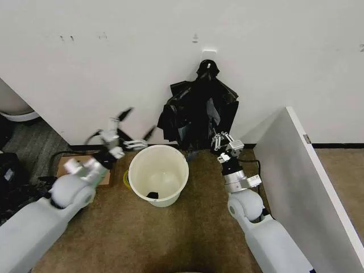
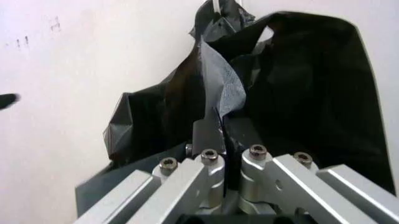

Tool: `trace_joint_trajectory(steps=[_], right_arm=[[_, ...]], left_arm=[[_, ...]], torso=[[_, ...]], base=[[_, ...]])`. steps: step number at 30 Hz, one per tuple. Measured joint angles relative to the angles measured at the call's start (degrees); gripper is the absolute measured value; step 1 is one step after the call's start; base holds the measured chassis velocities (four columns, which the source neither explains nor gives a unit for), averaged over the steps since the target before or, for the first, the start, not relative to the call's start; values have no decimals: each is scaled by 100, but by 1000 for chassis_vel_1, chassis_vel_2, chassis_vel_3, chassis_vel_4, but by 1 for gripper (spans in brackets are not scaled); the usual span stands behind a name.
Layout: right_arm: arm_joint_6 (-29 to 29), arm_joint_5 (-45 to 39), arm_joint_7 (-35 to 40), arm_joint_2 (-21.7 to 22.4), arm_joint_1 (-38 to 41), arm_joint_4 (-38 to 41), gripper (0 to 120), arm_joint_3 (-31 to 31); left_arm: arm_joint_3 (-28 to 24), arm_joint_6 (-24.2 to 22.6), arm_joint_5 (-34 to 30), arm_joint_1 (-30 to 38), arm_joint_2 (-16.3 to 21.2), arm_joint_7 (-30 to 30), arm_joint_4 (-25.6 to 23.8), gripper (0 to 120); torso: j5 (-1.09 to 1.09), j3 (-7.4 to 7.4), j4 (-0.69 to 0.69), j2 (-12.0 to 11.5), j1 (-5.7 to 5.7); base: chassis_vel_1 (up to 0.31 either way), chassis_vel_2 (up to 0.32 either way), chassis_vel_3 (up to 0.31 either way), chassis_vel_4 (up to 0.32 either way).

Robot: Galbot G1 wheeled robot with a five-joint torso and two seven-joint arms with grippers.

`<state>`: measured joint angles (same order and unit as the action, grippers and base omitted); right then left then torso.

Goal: Place the garbage bag over the trash bin.

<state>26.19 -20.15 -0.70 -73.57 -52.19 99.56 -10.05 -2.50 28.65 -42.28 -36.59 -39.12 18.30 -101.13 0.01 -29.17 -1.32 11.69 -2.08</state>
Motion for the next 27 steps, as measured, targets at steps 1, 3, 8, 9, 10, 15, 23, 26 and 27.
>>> trace_joint_trajectory(steps=[1,3,8,9,10,15,23,26,27], right_arm=[[0,6,-4,-18,0,-3,0,-18],[1,12,-8,-38,-10,-1,0,-53],[3,16,-10,-44,-87,98,0,-170],[3,16,-9,-44,-94,120,0,-189],[3,16,-8,-43,-97,131,0,-198],[6,16,-4,-20,-121,181,0,-244],[19,24,-7,-18,-140,204,0,-252],[20,26,-8,-15,-134,213,0,-251],[21,26,-8,-6,-130,216,0,-251]], left_arm=[[-267,5,-24,334,-73,226,191,100],[-606,5,-14,798,-230,397,492,100],[-1296,5,159,1541,-579,511,1021,99],[-1386,5,221,1603,-619,562,1080,98],[-1429,5,257,1626,-637,597,1105,98],[-1596,5,555,1706,-733,890,1220,95],[-1623,59,1321,1883,-924,1159,1551,86],[-1573,59,1489,1876,-948,1161,1645,73],[-1545,49,1522,1850,-952,1152,1667,70]], torso=[[0,0,0,0,0],[-1,0,0,0,0],[-3,0,-5,0,0],[2,0,-3,0,0],[4,0,-2,0,1],[-1,0,4,0,1],[1,1,0,0,1],[-1,1,0,0,1],[-1,1,0,0,1]], base=[[0,0,0,0],[0,0,0,0],[0,0,0,0],[0,0,0,0],[0,0,0,0],[0,0,0,0],[0,0,0,0],[0,0,0,0],[0,0,0,0]])
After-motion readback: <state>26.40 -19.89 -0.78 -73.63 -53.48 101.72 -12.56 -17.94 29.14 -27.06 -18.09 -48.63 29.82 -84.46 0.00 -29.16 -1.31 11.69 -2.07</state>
